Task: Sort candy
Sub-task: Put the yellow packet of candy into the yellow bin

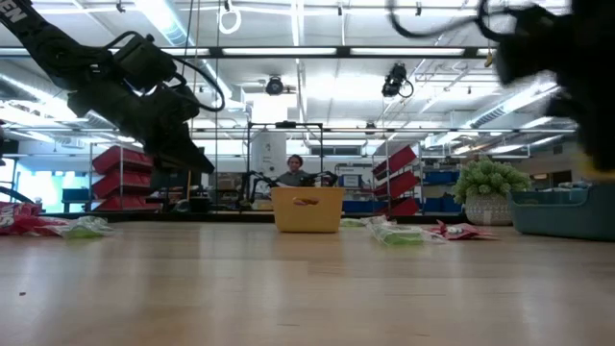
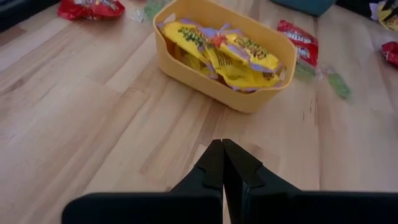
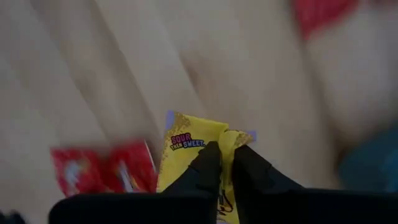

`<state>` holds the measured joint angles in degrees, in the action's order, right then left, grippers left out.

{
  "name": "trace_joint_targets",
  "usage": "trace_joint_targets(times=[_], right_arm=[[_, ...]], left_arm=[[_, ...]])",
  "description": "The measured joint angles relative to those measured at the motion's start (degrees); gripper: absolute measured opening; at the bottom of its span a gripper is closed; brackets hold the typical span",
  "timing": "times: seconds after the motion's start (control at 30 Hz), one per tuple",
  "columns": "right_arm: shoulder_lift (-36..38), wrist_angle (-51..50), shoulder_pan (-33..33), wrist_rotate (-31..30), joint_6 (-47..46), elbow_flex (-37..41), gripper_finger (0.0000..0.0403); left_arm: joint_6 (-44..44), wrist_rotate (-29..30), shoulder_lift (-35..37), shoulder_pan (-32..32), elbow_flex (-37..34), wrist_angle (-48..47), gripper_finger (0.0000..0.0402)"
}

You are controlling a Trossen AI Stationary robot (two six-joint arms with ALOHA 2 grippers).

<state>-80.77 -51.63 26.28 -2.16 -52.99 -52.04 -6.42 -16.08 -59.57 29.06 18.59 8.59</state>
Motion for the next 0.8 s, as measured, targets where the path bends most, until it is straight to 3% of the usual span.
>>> trace_joint_targets(times=[0.27, 0.5, 0.8], right_arm=[[-2.6, 6.4, -20.2, -11.1, 29.2, -12.3, 0.0013], [-14.9, 19.0, -33.6, -7.1, 51.7, -21.9, 0.0013], [-29.3, 21.1, -41.8, -1.2, 60.5, -34.4, 0.0014]], left_arm=[[0.5, 0.0, 0.0, 0.0, 0.0, 3.0, 0.0001], [0.5, 0.0, 0.0, 0.0, 0.0, 3.5, 0.0001], [0.6, 0.0, 0.0, 0.0, 0.0, 3.5, 0.0001]])
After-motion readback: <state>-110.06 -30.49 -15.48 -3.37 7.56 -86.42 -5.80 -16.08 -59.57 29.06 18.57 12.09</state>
